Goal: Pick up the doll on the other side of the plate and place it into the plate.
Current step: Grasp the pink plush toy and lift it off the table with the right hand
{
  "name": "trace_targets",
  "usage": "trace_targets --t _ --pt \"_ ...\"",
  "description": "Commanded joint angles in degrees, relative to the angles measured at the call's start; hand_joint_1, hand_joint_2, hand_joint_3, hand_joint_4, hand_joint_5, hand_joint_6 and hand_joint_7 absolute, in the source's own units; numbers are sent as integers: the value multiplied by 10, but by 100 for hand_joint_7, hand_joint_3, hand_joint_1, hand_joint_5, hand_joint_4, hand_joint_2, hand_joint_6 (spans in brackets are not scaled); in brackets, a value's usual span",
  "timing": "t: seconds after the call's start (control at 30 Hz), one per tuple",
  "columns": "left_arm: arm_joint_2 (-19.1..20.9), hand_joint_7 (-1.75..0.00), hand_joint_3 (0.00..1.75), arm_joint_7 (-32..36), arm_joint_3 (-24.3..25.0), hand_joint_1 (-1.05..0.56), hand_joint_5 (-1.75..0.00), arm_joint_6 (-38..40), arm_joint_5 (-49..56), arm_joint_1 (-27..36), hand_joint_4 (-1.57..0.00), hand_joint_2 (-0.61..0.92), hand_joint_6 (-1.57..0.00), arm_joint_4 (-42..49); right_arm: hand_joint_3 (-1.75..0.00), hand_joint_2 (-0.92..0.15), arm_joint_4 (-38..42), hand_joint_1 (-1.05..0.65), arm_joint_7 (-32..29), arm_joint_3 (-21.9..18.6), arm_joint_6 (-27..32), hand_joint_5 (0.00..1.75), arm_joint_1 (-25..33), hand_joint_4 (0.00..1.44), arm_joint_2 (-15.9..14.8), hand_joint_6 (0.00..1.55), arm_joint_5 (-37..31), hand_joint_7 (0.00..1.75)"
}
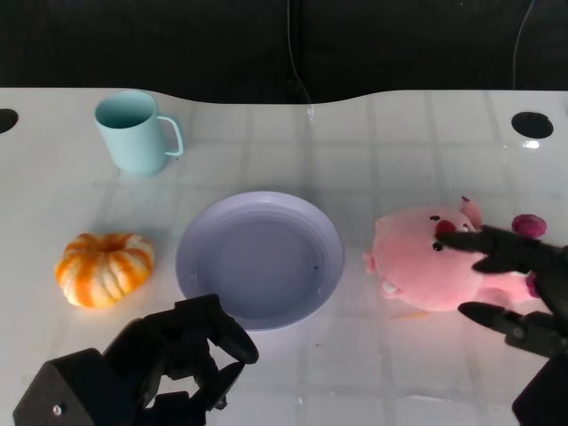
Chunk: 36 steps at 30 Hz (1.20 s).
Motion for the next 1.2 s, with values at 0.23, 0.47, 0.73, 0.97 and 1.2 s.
trace_targets --t 0.23,0.47,0.73,0.97,1.2 --pt "10 -135 81 -4 4 -25 -175 -1 -1 1 -61 75 -65 -5 -1 -91 -86 -56 71 -18 110 39 -14 4 -51 16 -82 0" --pt "7 -136 80 -2 6 -23 -175 10 -3 1 -64 75 -65 -13 -1 -88 -88 -68 175 19 181 37 -59 0 -108 11 -206 1" --pt "8 -135 80 1 5 -25 -175 7 3 1 -61 75 -65 -11 0 -86 24 -73 202 75 173 43 -130 1 -132 15 -264 2" --pt "8 -135 79 5 5 -24 -175 8 8 4 -61 76 -66 -14 -1 -90 168 -75 173 132 152 43 -202 3 -123 18 -278 3" --pt "9 -134 77 2 7 -25 -175 7 6 7 -61 77 -65 -17 -2 -92 327 -76 144 182 150 32 -282 8 -91 18 -272 1"
